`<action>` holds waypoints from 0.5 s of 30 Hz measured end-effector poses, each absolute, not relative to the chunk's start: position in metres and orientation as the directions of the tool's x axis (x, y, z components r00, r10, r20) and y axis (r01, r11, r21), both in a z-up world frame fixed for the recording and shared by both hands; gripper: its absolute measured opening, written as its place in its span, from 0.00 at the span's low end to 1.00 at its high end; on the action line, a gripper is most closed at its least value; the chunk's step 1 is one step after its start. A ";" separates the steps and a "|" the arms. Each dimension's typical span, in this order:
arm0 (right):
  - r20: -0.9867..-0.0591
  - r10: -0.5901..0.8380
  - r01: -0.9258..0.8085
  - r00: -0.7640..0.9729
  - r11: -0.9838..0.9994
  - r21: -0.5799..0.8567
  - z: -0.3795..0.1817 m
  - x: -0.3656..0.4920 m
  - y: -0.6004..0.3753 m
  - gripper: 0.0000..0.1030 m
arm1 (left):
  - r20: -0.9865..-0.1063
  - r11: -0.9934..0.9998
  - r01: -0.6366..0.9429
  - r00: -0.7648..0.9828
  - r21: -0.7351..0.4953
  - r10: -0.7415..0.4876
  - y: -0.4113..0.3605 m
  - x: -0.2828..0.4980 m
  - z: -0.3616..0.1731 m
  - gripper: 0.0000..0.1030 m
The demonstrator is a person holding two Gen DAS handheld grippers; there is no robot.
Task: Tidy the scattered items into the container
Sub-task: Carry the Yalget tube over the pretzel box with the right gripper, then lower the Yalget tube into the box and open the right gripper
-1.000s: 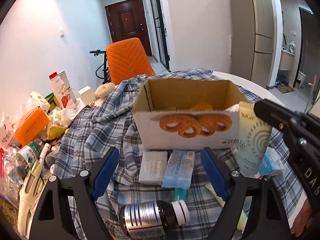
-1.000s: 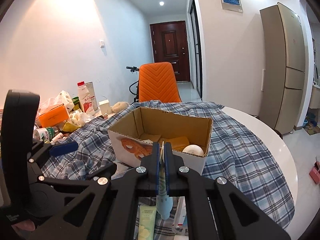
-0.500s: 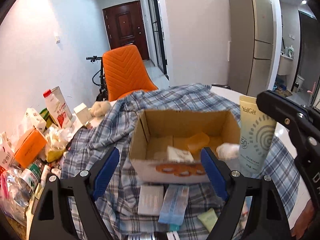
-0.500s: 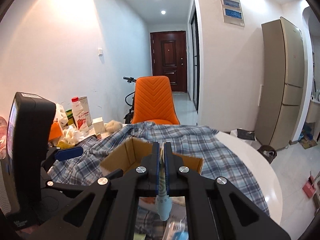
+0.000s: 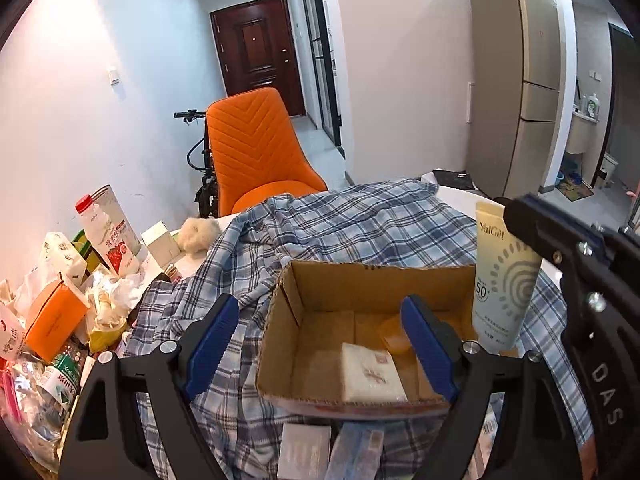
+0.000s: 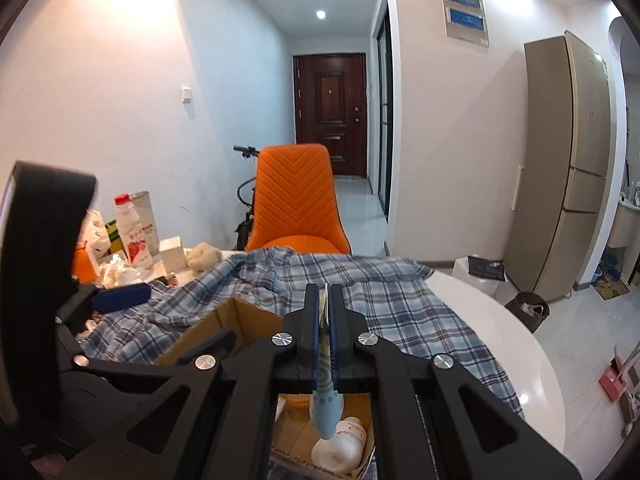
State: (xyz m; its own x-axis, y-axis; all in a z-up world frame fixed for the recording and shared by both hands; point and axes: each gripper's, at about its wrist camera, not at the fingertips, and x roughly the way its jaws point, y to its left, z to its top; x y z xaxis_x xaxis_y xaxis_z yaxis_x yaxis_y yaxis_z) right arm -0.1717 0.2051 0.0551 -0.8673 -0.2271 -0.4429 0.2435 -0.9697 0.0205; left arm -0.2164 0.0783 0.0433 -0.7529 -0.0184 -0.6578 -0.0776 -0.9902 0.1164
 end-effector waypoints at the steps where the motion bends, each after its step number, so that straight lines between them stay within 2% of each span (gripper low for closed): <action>1: -0.454 -0.224 0.240 -0.862 -0.971 0.024 0.050 -0.176 0.205 0.03 | -0.661 -0.991 -0.076 -0.750 0.110 -0.015 0.078 -0.219 0.041 0.83; 6: -0.504 -0.203 0.219 -0.839 -0.975 0.028 0.030 -0.195 0.209 0.03 | -0.687 -0.995 -0.068 -0.726 0.068 0.003 0.074 -0.232 0.023 0.83; 15: -0.583 -0.178 0.204 -0.792 -0.979 0.022 0.004 -0.209 0.217 0.03 | -0.721 -0.995 -0.075 -0.693 0.065 0.005 0.079 -0.244 -0.008 0.83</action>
State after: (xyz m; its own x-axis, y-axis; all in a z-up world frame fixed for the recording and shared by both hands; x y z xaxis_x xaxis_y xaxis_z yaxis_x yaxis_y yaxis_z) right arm -0.2089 0.2166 0.0045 -0.7925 -0.1785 -0.5832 0.2043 -0.9787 0.0219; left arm -0.2436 0.0788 -0.0083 -0.6926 0.0051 -0.7213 -0.0750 -0.9951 0.0650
